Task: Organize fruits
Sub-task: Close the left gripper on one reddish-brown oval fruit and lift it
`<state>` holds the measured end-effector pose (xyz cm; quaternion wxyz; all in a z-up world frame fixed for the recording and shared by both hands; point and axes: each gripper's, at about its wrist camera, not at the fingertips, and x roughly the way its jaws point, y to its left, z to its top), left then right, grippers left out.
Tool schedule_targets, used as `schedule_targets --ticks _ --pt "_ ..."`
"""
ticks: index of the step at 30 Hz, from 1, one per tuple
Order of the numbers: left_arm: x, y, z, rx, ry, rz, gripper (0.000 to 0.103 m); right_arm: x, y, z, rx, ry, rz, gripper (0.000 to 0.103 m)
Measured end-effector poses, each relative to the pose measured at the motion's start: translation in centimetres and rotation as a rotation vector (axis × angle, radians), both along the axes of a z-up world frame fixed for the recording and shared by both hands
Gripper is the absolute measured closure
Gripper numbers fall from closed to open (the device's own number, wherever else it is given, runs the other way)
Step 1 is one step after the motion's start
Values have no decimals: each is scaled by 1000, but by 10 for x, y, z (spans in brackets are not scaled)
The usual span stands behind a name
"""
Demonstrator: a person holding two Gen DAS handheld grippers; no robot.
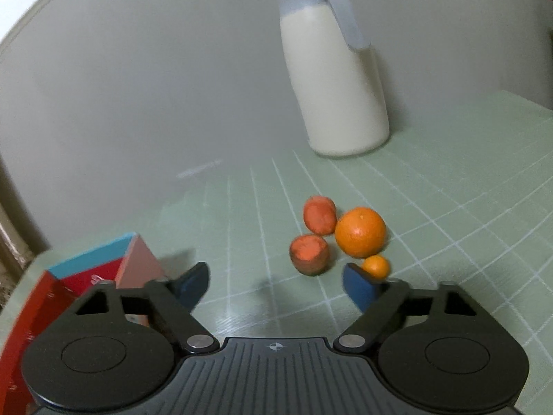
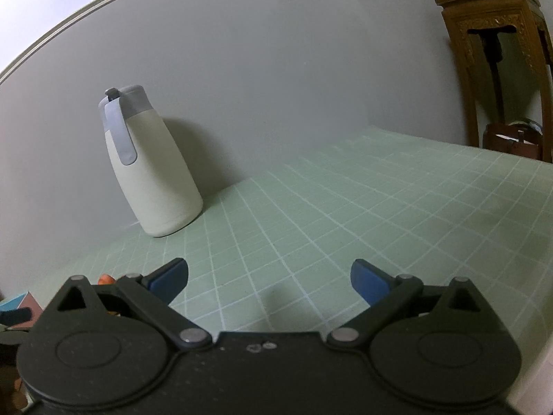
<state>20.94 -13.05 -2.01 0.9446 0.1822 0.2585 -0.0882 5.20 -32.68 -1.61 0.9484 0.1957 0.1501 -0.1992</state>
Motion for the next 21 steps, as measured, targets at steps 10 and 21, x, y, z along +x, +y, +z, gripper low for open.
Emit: schedule_targets --ticks 10,21 --pt "19 -9 -7 -2 28 -17 27 4 3 0 4 6 26 2" --pt "32 -2 -10 -58 59 -45 47 8 9 -1 18 27 60 2"
